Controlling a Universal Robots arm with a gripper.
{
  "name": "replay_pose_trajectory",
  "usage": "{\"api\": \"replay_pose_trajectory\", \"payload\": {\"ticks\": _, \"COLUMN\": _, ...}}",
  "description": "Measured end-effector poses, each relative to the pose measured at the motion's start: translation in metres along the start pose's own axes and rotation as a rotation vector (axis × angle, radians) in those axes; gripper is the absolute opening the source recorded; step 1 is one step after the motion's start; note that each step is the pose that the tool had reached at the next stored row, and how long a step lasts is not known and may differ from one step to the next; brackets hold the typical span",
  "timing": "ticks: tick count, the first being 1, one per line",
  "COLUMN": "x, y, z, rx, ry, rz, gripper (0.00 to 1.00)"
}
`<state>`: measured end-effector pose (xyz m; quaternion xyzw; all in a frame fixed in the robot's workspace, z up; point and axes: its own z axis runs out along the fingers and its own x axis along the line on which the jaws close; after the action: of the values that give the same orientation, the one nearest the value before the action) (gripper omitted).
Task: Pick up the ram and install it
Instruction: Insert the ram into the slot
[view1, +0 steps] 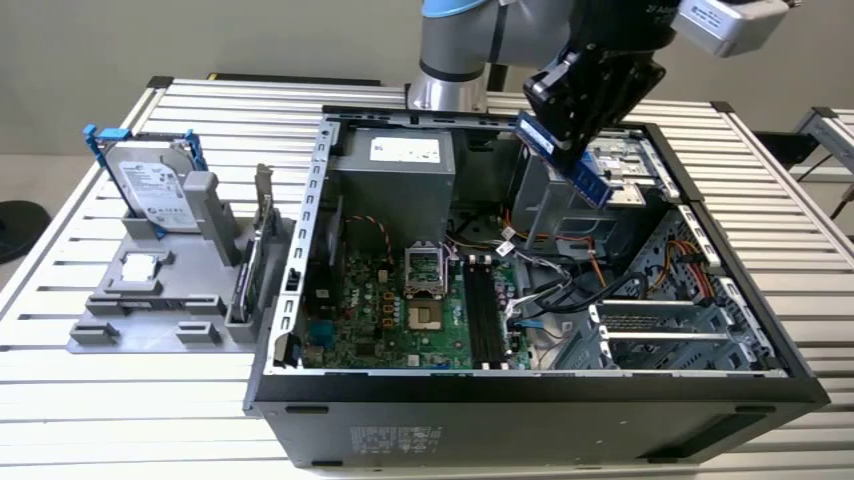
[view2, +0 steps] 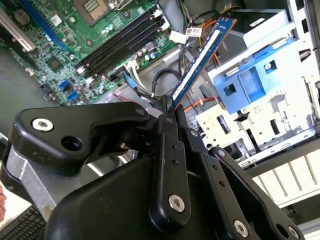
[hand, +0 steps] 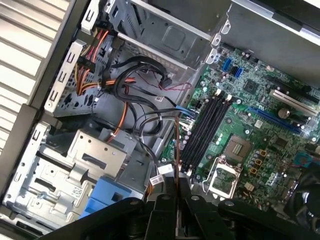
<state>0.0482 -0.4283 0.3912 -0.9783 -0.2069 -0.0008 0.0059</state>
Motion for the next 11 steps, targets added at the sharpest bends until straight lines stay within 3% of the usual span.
{"api": "replay_pose_trajectory", "payload": {"ticks": 11, "x": 0.0000, "y": 0.0000, "z": 0.0014, "rx": -0.0004, "ry": 0.0010, "rz": 0.093, "gripper": 0.00}}
